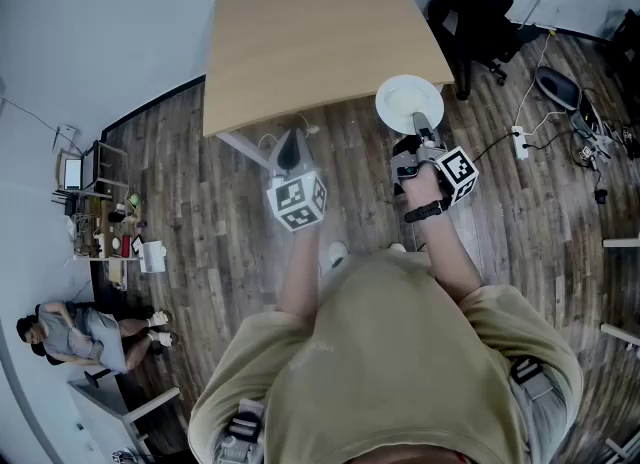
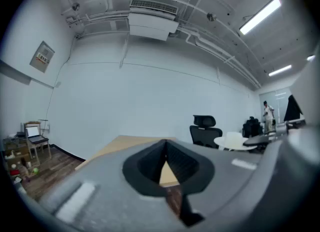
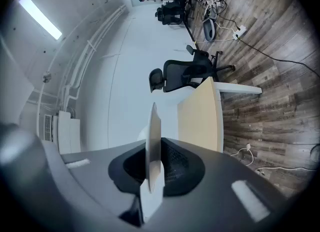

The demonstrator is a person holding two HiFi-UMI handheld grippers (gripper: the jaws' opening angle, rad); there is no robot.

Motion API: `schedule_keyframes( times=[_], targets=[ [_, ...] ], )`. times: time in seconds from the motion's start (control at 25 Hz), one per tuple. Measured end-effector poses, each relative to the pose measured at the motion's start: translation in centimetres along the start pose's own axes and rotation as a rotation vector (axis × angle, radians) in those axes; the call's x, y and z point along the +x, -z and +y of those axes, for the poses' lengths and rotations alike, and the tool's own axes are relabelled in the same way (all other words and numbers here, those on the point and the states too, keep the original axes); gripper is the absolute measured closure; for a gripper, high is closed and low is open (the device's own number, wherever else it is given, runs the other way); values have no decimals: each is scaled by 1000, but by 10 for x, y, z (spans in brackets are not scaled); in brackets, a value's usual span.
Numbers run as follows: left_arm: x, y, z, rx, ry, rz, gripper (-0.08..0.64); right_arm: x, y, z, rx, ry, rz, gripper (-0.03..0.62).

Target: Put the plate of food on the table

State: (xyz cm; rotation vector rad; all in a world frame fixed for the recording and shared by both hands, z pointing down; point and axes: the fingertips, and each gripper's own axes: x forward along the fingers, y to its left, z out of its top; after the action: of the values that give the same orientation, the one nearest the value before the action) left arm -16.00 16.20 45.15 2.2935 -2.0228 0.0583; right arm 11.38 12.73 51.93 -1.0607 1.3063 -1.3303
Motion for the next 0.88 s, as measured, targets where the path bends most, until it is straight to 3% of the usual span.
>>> schedule_keyframes(
  times=[0.88],
  targets=[
    [11, 8, -32, -8, -34, -20, 561, 14, -10, -3, -24, -11, 105, 572]
  ],
)
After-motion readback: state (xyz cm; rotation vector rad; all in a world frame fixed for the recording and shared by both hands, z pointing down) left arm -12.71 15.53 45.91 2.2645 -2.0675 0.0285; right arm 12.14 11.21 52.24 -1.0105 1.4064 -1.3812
